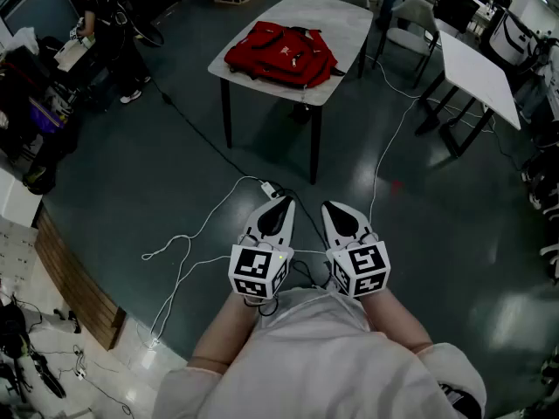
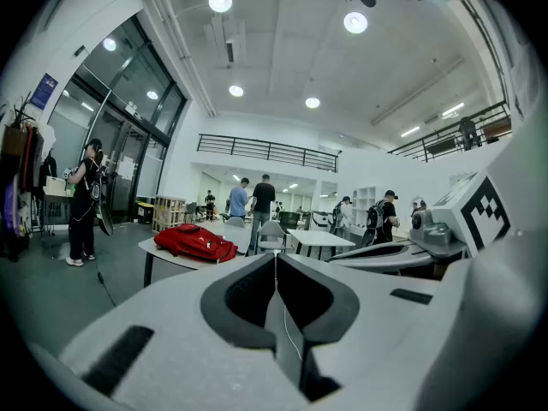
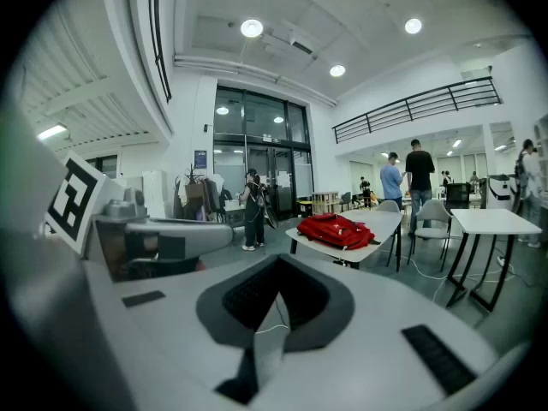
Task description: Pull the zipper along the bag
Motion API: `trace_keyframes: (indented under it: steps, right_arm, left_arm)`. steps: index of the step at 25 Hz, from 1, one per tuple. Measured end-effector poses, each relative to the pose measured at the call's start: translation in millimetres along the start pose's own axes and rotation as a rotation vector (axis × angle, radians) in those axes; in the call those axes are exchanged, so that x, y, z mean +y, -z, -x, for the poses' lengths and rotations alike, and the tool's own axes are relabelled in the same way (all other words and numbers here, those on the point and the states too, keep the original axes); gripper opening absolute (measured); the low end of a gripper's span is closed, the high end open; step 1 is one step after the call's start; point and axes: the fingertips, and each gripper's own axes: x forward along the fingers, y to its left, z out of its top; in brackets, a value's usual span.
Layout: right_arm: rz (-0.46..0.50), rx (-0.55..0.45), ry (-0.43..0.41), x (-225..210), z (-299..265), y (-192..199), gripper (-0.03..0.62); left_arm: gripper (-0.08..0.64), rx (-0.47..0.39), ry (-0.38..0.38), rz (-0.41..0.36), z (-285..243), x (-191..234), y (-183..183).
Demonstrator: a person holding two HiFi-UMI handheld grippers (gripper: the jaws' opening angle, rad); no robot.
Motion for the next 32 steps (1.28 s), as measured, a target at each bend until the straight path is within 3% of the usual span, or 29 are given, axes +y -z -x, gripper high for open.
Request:
trace_keyframes:
  steps: [4,12,21,27,32]
  right_arm:
    - [-0.024,0.005,-0.004,0,-1,1,0.026]
    - [-0.023,0.016,-0.003,6,-3,6,0.026]
    - [-0.092,0.039,0.025,4,-6,17,0.028]
    - [-0.142,0.086,0.030,-23,-18,33,0.028]
    - [-0.135,0.097,-0.001,-64,-52,36,0.028]
  left_arm:
    - [0.025,-0.013,0.003,0.038,3,2,-4]
    - [0.025,-0.006,0.003,0.035,8,5,-2]
    - [0.025,0.010,0.001,0.053,9,11,7]
    - [0.025,0.053,-0.016,0.069,-11,15,20]
    - [0.025,0.066,-0.055,0.066,-57,28,25]
